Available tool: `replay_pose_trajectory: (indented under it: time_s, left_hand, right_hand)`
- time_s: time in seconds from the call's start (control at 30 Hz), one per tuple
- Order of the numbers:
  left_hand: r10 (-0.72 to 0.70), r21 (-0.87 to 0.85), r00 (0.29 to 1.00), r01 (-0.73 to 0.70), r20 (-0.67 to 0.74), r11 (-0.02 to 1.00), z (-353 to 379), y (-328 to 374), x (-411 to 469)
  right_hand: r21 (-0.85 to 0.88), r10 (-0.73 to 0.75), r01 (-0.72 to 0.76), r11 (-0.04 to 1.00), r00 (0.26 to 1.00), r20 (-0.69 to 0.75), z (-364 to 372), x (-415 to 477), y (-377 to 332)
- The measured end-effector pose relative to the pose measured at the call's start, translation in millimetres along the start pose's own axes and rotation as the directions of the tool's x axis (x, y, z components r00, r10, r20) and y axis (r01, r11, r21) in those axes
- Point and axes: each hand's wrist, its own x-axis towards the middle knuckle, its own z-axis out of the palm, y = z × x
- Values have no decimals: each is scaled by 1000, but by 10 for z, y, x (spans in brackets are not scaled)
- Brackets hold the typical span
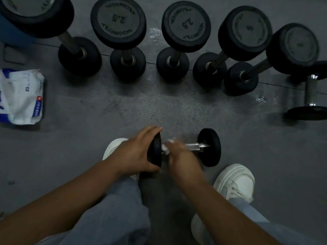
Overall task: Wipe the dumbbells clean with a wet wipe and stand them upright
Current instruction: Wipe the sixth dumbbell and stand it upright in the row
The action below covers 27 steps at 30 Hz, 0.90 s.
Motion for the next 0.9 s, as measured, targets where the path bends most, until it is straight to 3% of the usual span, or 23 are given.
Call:
replay_pose_trajectory:
  time_s: [0.07,0.13,0.17,0.2,0.27,0.33,0.4,0.47,0.53,0.6,0.63,0.7,0.73,0.83,0.87,0.9]
  left_hand:
    - [-54,-131,992,39,-113,991,-144,-1,74]
    - [-91,-234,957,24,-276,972,-285,-3,167]
    - [-52,-196,947,-12,-318,980,-354,22,229]
    - [21,-98,953,-53,-303,994,-427,63,297]
    - [121,129,979,-100,-166,987,-513,120,460]
    - [94,275,992,-68,-79,959,-601,89,642]
    - [62,278,994,-35,-87,960,-726,-17,830]
    - [40,90,984,-25,-173,996,-882,-76,946]
    - [44,-52,937,-66,-346,996,-914,-84,1028]
    - [63,-12,889,-76,-453,997,-898,-18,1055]
    - [59,27,904,-53,-424,998,-882,10,1061]
    - [23,146,962,17,-271,989,-859,6,1079]
    - [24,204,974,23,-226,979,-864,-9,1094]
    - [88,202,965,-37,-248,979,-904,-50,1139]
    - [95,176,963,-51,-253,983,-907,-46,1132]
    - [92,151,963,-55,-254,987,-903,-37,1110]
  right_hand:
    - [56,-71,71,996,997,-4,-110,107,-3]
    - [163,192,-176,971,977,-90,-361,365,132]
    - [215,307,-276,937,942,-132,-466,512,161]
    - [198,328,-294,935,929,-171,-507,649,111]
    - [34,148,-144,989,969,-197,-431,863,-137]
    - [-26,-71,68,997,987,-146,-322,1006,-243]
    - [-11,36,-38,999,988,-148,-470,1198,-145]
    - [76,194,-181,981,946,-258,-627,1358,-33]
    - [-3,60,-63,998,962,-267,-637,1382,-106]
    - [-45,-148,141,989,961,-235,-571,1390,-168]
    - [-23,-120,119,993,959,-258,-608,1432,-143]
    - [86,109,-84,993,932,-347,-694,1553,-64]
    - [91,147,-122,988,912,-383,-703,1574,-104]
    - [-38,-142,136,990,958,-249,-510,1492,-336]
    - [-60,-179,170,984,959,-221,-508,1487,-304]
    - [-47,-101,92,995,964,-246,-563,1504,-237]
